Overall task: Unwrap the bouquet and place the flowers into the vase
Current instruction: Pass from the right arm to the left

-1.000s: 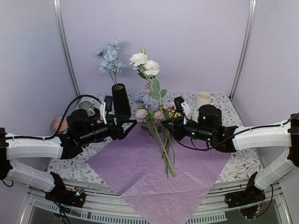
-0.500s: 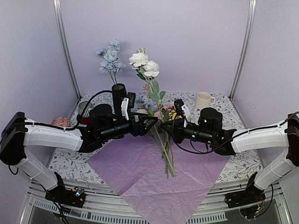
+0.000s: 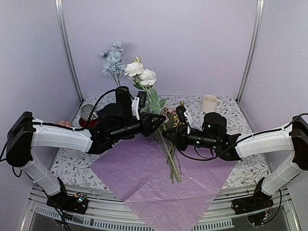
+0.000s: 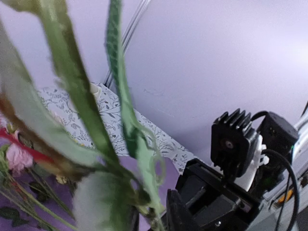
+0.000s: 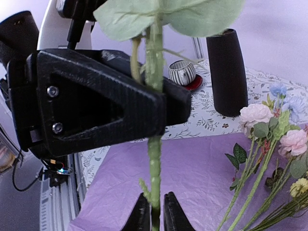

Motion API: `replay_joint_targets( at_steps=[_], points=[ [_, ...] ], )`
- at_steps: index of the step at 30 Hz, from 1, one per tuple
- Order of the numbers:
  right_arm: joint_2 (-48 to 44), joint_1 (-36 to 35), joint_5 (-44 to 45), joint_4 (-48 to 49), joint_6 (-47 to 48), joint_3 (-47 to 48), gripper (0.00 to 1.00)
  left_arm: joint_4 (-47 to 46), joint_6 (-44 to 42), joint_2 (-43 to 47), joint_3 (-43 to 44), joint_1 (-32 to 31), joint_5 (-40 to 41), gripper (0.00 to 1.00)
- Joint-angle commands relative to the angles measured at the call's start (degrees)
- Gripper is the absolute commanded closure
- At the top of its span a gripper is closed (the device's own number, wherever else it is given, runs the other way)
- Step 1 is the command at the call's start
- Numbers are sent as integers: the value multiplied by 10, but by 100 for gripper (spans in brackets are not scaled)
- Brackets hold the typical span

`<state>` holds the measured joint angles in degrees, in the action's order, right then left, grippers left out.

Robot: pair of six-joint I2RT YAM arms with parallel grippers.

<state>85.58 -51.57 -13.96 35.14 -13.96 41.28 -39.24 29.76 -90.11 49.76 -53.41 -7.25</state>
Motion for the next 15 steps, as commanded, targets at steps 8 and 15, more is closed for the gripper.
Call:
replay_joint_targets(
  at_steps=[8, 15],
  points=[
    [-9, 2, 35, 21, 14, -10, 62, 45, -33, 52, -1, -5, 30, 97],
    [-35, 2, 103, 29, 15, -33, 56, 142, -70, 133, -13, 15, 96, 97]
  ],
)
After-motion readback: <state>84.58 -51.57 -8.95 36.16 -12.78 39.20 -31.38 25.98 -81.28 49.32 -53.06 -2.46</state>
